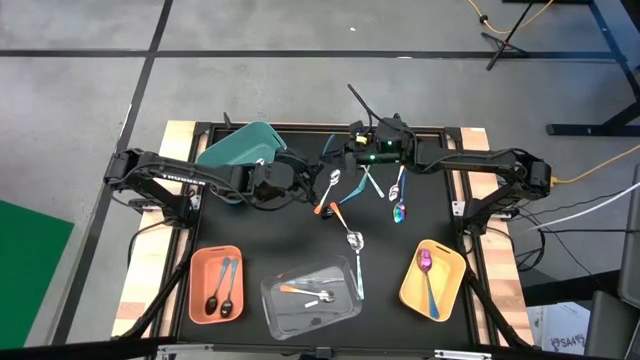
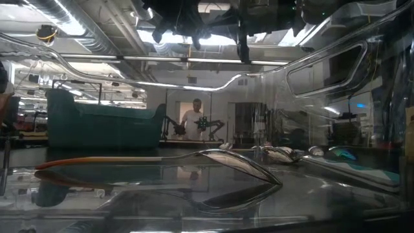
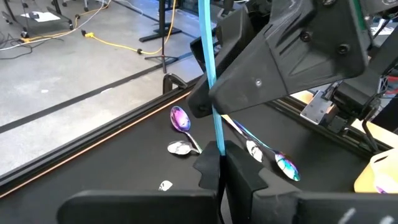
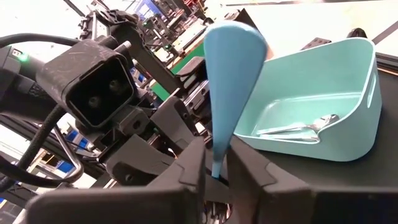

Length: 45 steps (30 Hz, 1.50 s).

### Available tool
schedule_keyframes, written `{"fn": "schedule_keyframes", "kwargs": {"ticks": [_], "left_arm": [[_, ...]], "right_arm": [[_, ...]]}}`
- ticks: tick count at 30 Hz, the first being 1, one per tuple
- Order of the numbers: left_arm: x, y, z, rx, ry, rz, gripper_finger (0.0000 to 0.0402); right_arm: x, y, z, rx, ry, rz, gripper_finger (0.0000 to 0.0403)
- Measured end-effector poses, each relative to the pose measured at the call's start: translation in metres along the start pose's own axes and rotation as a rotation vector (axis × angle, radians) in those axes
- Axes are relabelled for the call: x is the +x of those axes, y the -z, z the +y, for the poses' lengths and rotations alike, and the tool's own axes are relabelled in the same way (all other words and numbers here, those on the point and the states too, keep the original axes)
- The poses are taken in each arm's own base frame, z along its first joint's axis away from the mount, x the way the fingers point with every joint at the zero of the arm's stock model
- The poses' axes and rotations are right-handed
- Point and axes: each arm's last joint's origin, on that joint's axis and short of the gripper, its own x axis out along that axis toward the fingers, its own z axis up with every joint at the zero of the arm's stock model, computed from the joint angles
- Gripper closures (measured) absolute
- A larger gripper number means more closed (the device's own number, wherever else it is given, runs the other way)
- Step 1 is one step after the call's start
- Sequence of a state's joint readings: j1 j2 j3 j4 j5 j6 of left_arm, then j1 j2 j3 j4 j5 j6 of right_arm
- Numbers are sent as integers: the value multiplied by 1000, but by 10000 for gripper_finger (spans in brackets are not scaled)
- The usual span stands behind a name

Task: Sort silverware by color (type)
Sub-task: Put the blue spoon into the orange bin

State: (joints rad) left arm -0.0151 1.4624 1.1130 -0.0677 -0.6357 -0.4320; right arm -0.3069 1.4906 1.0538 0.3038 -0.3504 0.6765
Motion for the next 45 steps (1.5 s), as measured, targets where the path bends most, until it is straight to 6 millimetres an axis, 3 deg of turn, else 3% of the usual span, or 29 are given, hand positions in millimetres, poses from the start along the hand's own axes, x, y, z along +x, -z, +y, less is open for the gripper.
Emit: {"fn": "schedule_keyframes", "kwargs": {"ticks": [7, 17, 28, 37, 45], "left_arm": [[0, 0, 0, 0, 0, 0, 400], [-1, -1, 1, -2, 0, -2, 401], [-10, -4, 6, 13, -8, 21, 401], [-55, -2, 15, -46, 32, 180, 401], [-110, 22, 5, -235, 110, 438, 401]], "right_arm": [[0, 0, 0, 0, 1, -1, 303], [-2, -3, -4, 2, -25, 19, 308], [-17, -17, -31, 44, -16, 75, 308], [-23, -1, -46, -9, 55, 270, 308], [-26, 9, -52, -105, 143, 352, 308]]}}
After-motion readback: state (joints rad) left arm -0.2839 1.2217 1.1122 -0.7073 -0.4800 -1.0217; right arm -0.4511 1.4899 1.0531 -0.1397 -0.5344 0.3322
